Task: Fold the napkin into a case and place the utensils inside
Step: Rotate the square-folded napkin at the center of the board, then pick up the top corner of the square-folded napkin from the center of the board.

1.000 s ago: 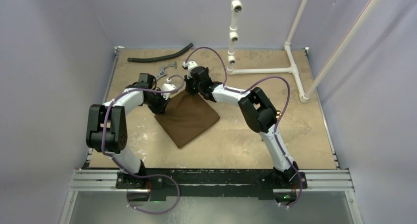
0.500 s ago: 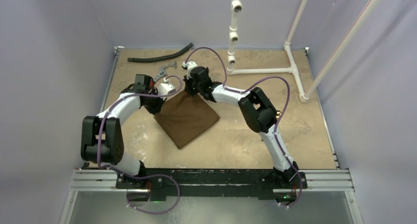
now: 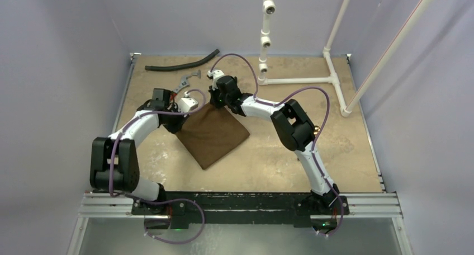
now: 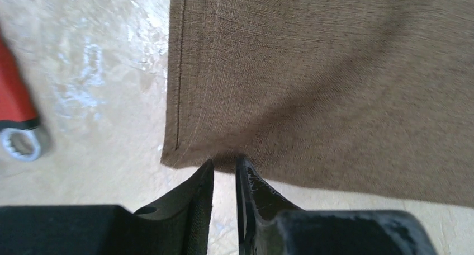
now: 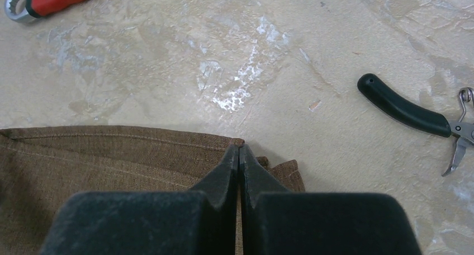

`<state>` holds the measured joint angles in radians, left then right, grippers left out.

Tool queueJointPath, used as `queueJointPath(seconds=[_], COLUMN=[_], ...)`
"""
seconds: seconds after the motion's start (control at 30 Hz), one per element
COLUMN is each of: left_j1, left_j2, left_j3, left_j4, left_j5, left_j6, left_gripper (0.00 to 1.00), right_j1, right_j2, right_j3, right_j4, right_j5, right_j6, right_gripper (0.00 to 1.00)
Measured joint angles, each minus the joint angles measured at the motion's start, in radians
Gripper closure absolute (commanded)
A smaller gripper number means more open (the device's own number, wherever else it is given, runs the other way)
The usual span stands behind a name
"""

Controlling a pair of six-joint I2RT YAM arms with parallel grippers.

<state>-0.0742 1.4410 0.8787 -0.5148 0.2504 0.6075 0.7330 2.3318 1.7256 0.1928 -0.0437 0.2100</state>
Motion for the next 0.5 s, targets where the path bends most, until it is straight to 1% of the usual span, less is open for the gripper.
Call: queueJointPath(seconds=[0.1,0.17,0.33,0.5], left_j1=[0.0,0.0,0.0,0.0], left_j2=[0.084,0.132,0.177,0.178], left_j3=[0.0,0.001,0.024,0.024], left_j4=[0.029,0.044,0.068,0.074], left_j5=[-0.014,-0.026,-0.035,-0.039], left_j6=[-0.022,-0.033,-0.05,-0.05], left_gripper=[0.81,0.84,1.0,1.0], right_j1=[0.0,0.0,0.0,0.0], right_j2=[0.0,0.0,0.0,0.0], right_j3=[0.0,0.0,0.0,0.0], right_j4=[-0.002,-0.004,-0.008,-0.008], right_j5=[-0.001,-0.001,-0.002,-0.003], right_j6=[0.0,0.0,0.0,-0.001], right_gripper=[1.0,1.0,1.0,1.0])
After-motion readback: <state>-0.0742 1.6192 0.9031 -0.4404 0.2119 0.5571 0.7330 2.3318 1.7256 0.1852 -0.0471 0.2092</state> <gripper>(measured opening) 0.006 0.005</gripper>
